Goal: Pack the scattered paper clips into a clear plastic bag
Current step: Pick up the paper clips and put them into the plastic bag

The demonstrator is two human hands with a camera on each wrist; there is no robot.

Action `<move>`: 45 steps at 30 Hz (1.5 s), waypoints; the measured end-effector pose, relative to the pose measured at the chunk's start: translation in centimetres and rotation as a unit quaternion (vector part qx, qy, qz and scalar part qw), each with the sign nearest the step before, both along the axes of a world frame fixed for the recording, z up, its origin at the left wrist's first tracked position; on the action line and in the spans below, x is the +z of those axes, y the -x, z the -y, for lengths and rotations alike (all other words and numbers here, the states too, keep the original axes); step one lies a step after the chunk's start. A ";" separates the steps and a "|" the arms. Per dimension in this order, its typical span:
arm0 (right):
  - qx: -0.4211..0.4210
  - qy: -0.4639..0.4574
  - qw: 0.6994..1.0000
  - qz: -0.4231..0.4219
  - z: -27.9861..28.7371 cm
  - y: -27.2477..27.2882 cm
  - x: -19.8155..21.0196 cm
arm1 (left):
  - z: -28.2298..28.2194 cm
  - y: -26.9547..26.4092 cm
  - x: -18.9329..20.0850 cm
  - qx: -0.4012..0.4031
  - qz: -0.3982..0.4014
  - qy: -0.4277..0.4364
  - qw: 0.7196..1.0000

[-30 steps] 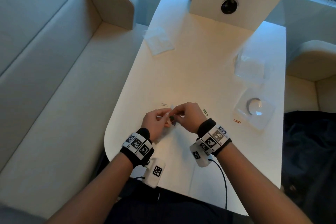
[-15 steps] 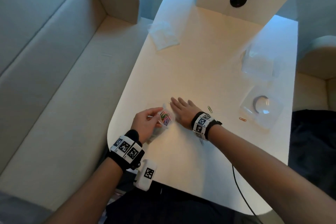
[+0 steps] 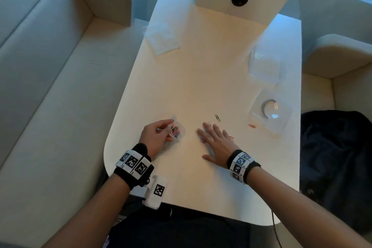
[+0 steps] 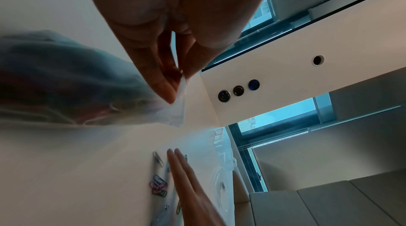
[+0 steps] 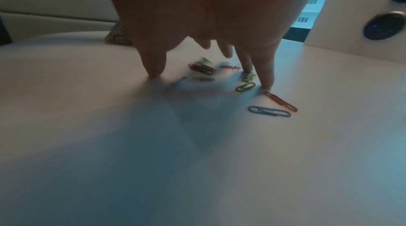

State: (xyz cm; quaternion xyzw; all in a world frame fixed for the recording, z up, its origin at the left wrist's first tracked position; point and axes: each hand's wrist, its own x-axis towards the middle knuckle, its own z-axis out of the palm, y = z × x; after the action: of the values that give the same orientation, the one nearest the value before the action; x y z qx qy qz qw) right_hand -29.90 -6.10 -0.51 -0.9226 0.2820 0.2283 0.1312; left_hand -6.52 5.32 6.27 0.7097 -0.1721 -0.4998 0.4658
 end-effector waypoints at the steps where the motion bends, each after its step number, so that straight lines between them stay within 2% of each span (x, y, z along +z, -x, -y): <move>1: 0.000 0.001 1.000 0.010 -0.1 -0.4 0.0 | 0.0 0.0 0.0 -0.003 -0.001 -0.002 1.000; 6: 0.050 0.022 0.998 -0.012 0.1 -1.0 0.0 | 0.2 -0.1 0.2 -0.001 -0.001 -0.003 1.000; 14: 0.120 0.042 0.991 0.050 0.0 1.4 -0.9 | 0.6 0.3 0.0 0.004 -0.010 -0.004 1.000; 22: 0.070 0.046 0.995 0.060 0.8 0.0 0.2 | 0.7 0.3 -0.3 -0.007 -0.002 -0.005 1.000; 28: -0.070 0.024 0.992 0.099 3.0 -1.6 0.6 | 1.1 0.9 -0.3 -0.022 0.004 -0.012 1.000; 30: -0.149 0.023 0.978 0.142 4.0 -1.7 1.1 | 1.4 1.2 -0.2 -0.030 0.004 -0.014 0.999; 32: -0.265 0.023 0.943 0.199 5.2 -1.8 1.9 | 1.7 1.4 -0.1 -0.038 0.006 -0.018 0.999; 34: -0.412 0.007 0.879 0.238 6.4 -1.6 2.9 | 2.0 1.6 -0.1 -0.047 0.012 -0.021 0.999; 36: -0.535 -0.037 0.799 0.271 6.9 -1.4 4.1 | 2.5 2.0 -0.2 -0.057 0.019 -0.021 0.998; 38: -0.591 -0.148 0.721 0.331 6.4 -2.1 5.6 | 3.0 2.5 -0.1 -0.066 0.024 -0.020 0.997; 39: -0.590 -0.212 0.689 0.363 5.7 -2.8 6.4 | 3.3 2.7 -0.2 -0.067 0.025 -0.018 0.997; 40: -0.576 -0.262 0.673 0.384 4.7 -3.7 7.3 | 3.6 3.0 -0.2 -0.067 0.024 -0.016 0.997; 41: -0.553 -0.293 0.671 0.396 3.5 -4.7 8.0 | 3.8 3.2 -0.2 -0.067 0.021 -0.011 0.997; 42: -0.527 -0.302 0.687 0.399 2.4 -5.5 8.5 | 3.9 3.5 -0.2 -0.068 0.018 -0.007 0.998; 45: -0.446 -0.251 0.774 0.373 0.1 -7.0 8.4 | 4.1 4.0 0.0 -0.079 0.013 0.010 0.997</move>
State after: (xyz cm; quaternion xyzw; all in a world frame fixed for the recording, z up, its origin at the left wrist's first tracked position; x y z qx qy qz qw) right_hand -22.87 -6.24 7.87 -0.6407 0.5236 -0.1549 0.5398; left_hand -10.50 1.26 6.29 0.6959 -0.2385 -0.5236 0.4298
